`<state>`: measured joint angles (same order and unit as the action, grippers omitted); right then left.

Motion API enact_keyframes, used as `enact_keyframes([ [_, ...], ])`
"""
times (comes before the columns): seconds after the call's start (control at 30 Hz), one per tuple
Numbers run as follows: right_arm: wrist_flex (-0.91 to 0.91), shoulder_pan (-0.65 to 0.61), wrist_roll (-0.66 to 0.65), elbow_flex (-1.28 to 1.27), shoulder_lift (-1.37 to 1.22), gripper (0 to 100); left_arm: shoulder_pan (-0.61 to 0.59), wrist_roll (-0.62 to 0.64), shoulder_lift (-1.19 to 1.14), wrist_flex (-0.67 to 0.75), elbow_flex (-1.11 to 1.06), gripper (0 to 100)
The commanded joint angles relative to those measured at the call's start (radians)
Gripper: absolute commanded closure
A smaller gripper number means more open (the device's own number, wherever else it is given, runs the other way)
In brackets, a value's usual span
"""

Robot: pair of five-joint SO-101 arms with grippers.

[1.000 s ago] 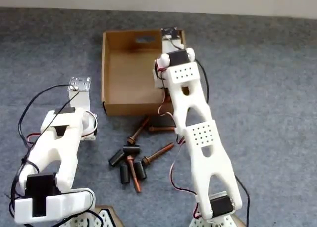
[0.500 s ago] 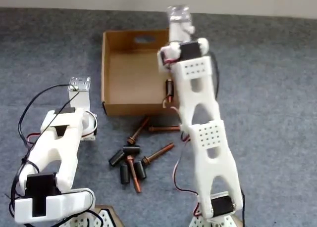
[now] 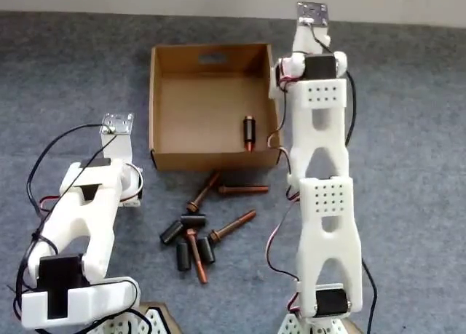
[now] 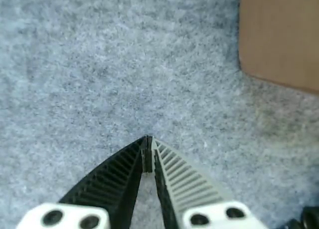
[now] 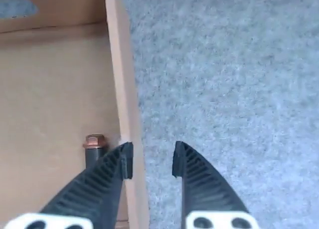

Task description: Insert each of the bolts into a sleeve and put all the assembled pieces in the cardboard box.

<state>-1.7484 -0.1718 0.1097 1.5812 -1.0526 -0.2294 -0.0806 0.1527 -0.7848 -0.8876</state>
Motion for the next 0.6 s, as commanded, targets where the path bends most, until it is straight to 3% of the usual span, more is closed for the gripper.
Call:
enact_keyframes([
  [0.0, -0.012, -0.028, -0.012, 0.001, 0.001, 86.8, -0.01, -0.006, -0.005, -0.009, 0.024, 97],
  [0.57, -0.013, -0.073, -0.011, -0.136, -0.004, 86.8, -0.01, -0.008, -0.005, -0.008, 0.025, 97],
])
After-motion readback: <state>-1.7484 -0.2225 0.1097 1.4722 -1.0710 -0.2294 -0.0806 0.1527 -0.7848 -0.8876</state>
